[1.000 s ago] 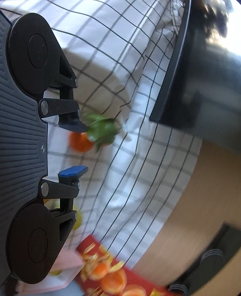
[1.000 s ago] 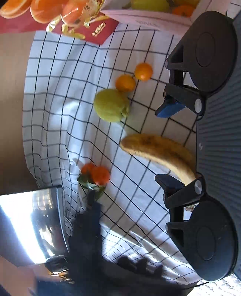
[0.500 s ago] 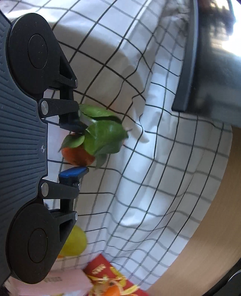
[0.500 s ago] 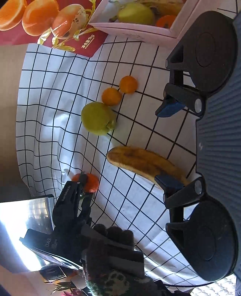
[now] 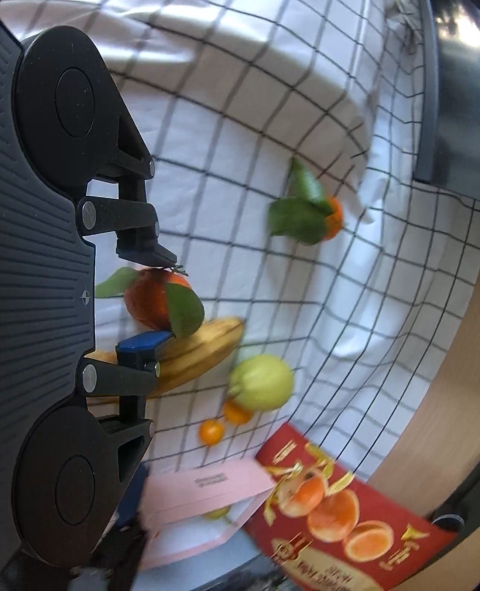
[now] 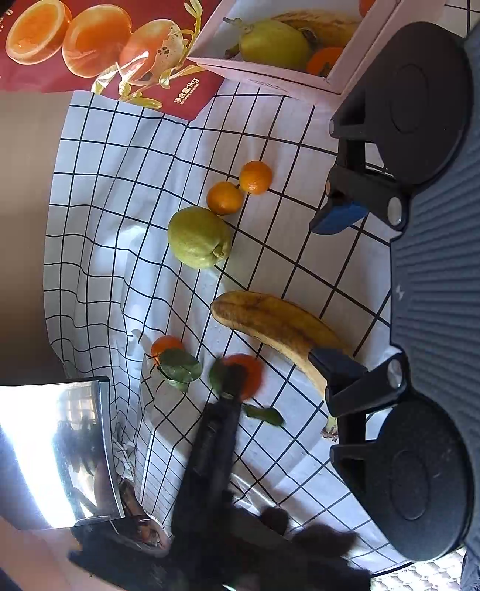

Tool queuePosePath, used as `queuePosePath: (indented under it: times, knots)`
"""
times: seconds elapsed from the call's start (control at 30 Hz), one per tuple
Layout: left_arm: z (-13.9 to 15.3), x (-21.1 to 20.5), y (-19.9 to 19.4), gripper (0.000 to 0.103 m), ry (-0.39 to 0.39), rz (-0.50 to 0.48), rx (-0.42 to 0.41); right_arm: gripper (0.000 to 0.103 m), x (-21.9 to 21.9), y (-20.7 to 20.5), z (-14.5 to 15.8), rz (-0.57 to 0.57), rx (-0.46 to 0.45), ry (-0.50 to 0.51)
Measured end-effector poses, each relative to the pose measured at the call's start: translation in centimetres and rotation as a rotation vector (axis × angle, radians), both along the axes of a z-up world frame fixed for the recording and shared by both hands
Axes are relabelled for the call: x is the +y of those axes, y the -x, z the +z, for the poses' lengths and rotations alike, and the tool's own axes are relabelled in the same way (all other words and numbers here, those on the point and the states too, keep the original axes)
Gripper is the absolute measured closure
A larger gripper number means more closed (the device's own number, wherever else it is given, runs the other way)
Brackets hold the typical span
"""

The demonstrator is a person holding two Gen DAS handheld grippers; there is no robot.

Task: Organize fruits
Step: 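Grasp a leafy tangerine with the left tool while the right tool moves to the banana, then close the right tool around the spotted banana while the left holds the leafy tangerine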

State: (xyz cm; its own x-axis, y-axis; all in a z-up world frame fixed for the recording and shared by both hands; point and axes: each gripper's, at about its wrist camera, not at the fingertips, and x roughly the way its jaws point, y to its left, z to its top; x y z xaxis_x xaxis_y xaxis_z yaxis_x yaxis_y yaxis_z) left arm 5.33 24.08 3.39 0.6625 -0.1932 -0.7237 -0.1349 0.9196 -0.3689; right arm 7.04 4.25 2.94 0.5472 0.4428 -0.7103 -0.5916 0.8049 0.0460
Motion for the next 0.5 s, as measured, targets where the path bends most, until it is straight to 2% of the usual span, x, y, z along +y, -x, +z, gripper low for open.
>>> queuePosePath:
  times: [0.17,0.37,0.5]
  knots:
    - [0.2,-0.1,1.7,0.061,-0.045,0.005,-0.001,0.034,0.8,-0.3,-0.2,0.014,0.007,-0.004]
    - [0.4,1.4,2.7,0.061,-0.044,0.062,-0.014,0.034,3.6,-1.9,-0.9,0.007,0.048,-0.028]
    - [0.3,2.0,3.0,0.063,-0.007,0.065,-0.008,0.034,5.2,-3.0,-1.5,-0.008,0.072,-0.028]
